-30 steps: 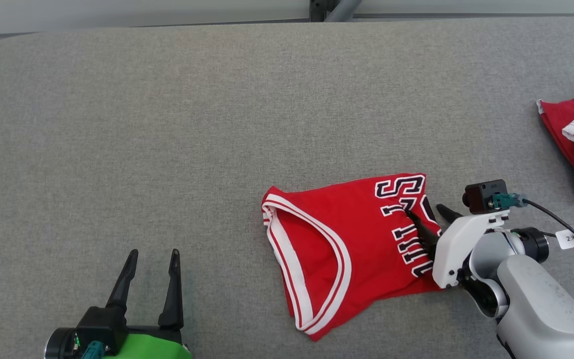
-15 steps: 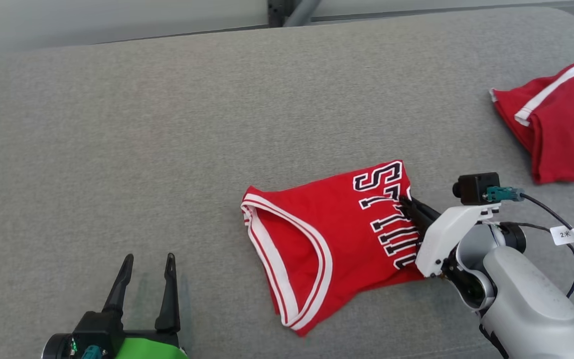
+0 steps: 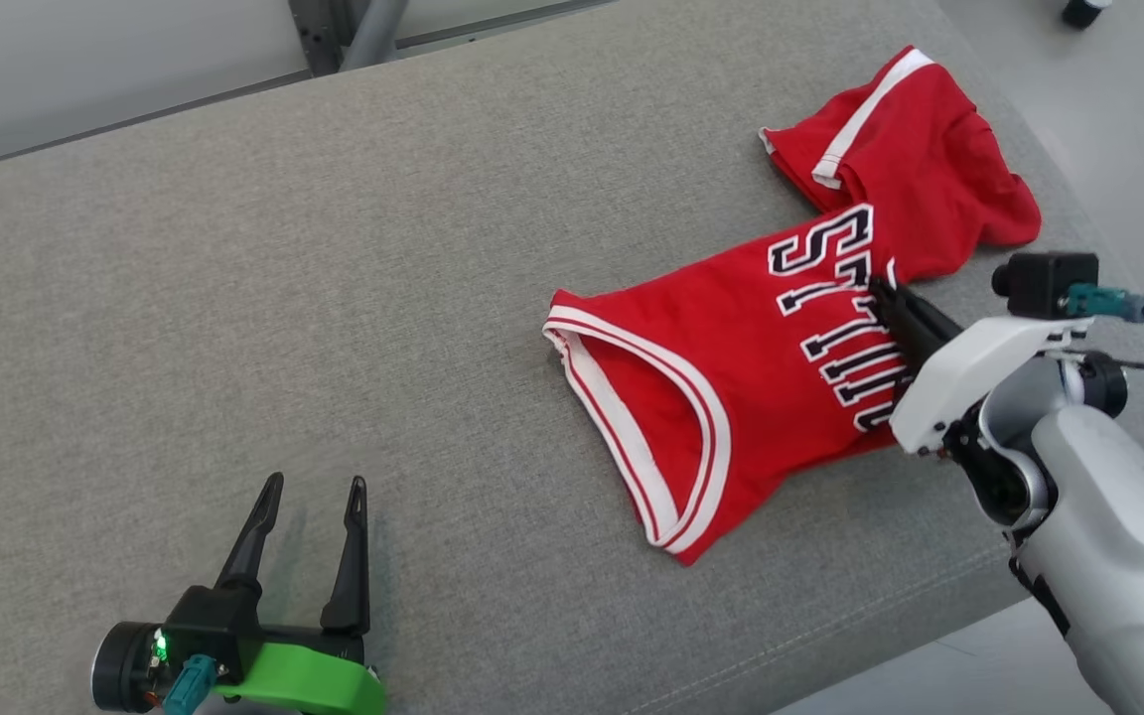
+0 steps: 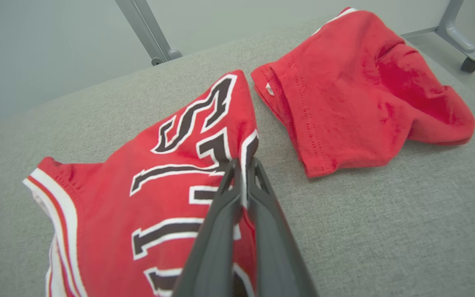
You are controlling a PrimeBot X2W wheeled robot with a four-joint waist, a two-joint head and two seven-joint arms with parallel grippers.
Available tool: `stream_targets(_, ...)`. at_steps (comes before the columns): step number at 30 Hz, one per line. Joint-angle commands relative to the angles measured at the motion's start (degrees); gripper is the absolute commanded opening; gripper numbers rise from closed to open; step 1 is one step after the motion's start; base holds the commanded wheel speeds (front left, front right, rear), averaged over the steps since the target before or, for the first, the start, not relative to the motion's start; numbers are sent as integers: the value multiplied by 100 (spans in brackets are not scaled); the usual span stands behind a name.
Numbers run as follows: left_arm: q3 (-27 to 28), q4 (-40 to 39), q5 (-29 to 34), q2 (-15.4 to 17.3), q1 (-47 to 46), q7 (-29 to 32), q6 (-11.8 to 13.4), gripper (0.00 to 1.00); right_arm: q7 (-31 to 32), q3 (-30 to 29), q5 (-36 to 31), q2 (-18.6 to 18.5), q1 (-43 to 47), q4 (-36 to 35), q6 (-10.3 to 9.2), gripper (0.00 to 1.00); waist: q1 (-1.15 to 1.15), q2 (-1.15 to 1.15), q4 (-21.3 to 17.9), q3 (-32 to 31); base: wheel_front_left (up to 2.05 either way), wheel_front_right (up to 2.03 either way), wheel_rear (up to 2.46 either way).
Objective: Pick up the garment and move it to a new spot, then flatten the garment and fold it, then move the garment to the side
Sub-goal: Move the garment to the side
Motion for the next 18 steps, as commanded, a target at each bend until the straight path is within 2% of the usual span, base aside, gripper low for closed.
stream_targets(1,5,18,22,44,-89,-14,-35,100,-53,-29,67,-35,-149,-81,-11,0,0,23,-220,119,0,0,0)
stream_targets(9,68,5,-84,9,-66,-14,6,100,198,-301,339,-371,-697,-666,-10,0,0,23,-31,237,0,0,0)
stream_targets(11,86,0,-75,1,-37,-14,9,100,412,-431,266,-566,-890,-814,-10,0,0,23,24,305,0,0,0)
stream_targets(18,122,-37,-56,-10,-114,-14,7,100,940,-952,265,-773,-1117,-1216,-10,0,0,23,78,437,0,0,0)
